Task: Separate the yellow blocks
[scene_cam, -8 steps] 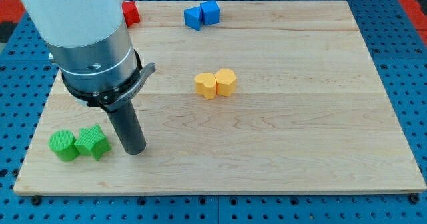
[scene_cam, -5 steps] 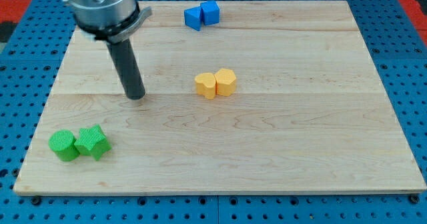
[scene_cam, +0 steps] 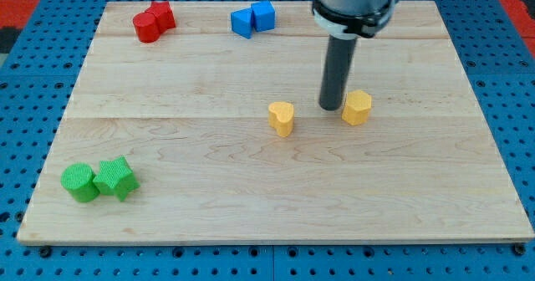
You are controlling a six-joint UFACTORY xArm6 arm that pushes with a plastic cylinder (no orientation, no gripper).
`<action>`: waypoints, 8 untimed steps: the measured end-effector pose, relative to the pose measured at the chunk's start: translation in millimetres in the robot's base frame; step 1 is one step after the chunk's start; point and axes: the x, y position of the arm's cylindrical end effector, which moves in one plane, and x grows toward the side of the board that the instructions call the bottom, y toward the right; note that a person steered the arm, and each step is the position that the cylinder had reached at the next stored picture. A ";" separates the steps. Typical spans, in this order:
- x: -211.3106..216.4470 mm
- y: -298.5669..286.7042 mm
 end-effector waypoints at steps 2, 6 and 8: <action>51.3 -18.7; 5.0 -69.2; -13.8 -17.5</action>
